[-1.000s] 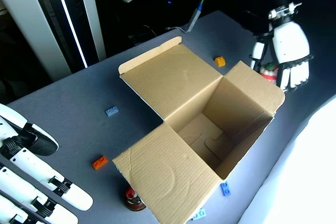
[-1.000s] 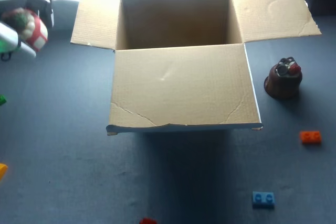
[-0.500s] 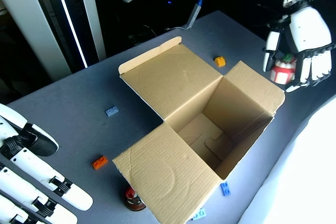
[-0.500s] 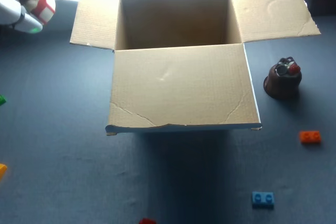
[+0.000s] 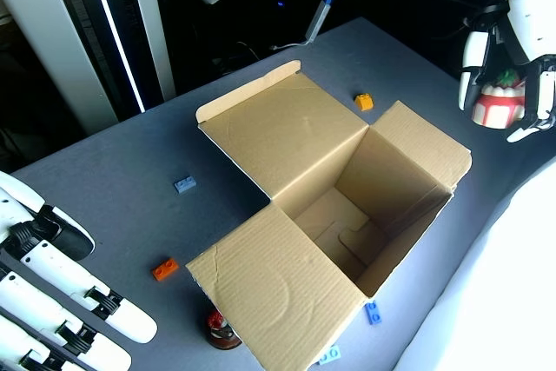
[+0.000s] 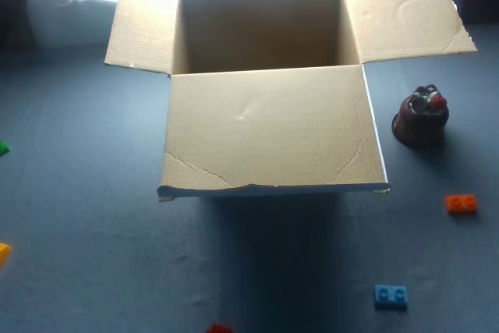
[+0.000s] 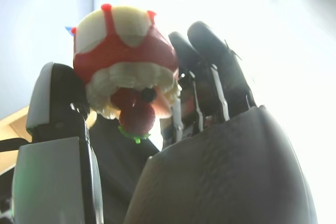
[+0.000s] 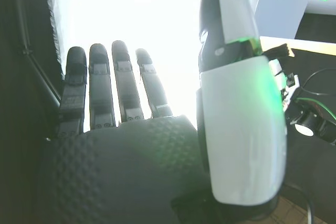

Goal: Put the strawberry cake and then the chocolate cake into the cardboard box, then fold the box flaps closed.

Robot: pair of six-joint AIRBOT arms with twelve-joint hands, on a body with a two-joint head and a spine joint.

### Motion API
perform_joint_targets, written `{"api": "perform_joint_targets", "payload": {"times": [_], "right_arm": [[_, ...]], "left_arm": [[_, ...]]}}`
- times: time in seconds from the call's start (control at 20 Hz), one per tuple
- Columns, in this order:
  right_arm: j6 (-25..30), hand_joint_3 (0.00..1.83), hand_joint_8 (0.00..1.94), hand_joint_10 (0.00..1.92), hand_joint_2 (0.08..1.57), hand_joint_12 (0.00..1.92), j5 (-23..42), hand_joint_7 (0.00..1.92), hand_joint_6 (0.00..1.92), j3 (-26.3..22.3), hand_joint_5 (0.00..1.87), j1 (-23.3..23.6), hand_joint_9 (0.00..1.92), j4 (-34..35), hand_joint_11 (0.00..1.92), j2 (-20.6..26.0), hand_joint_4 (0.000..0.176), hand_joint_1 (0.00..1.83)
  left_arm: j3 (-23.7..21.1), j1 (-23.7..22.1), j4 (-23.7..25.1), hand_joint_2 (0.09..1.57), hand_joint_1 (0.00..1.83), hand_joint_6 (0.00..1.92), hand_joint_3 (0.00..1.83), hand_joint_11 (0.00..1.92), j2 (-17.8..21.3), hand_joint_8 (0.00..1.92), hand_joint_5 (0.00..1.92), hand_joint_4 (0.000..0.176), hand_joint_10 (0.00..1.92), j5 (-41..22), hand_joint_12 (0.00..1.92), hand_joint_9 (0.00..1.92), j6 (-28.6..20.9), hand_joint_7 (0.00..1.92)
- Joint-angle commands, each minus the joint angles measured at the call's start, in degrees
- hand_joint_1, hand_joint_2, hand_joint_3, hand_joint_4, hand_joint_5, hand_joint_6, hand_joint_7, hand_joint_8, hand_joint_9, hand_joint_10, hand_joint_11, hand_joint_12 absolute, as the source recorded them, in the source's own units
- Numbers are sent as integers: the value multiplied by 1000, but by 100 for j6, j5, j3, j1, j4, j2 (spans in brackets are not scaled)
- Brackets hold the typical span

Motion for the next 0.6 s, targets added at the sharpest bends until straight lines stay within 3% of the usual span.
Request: {"api": "perform_joint_targets", "payload": {"times": [0.0,0.1,0.15,0.3,0.35,0.45,0.55], "right_arm": [[-17,0,2,8,1025,533,677,152,1,11,69,76,169,-76,0,82,0,873],[-17,0,2,6,1025,545,677,151,0,11,64,82,169,-76,0,81,0,880],[-17,0,5,6,1020,552,677,160,3,11,71,83,169,-76,0,81,0,887],[-17,0,5,6,1014,524,677,169,2,10,71,85,175,-76,0,80,8,864],[-17,0,1,6,1004,440,677,169,8,10,101,89,183,-76,0,79,6,869],[-17,3,4,5,1021,318,677,158,3,10,81,91,165,-76,0,79,3,851],[-17,4,2,3,1031,360,677,158,3,9,83,91,162,-76,0,79,1,841]], "left_arm": [[2,-122,-112,1151,1078,914,0,222,31,1318,436,0,1534,321,1781,326,35,320],[-54,-209,-275,1152,1070,916,0,230,5,1317,440,6,1528,281,1777,330,216,333],[-90,-213,-706,1160,1073,921,2,222,-15,1309,440,4,1493,281,1760,338,593,355],[-193,-232,-886,1169,1077,951,2,200,-68,1317,416,6,1477,124,1761,327,850,335],[-259,-229,-893,1149,1099,942,0,209,-88,1331,444,0,1461,50,1771,355,896,365],[-333,-148,-1722,1160,1084,904,1,211,-160,1341,455,0,1480,-148,1773,359,1726,360],[-366,-142,-2109,1166,1075,876,2,205,-249,1308,457,3,1436,-350,1759,361,2266,368]]}}
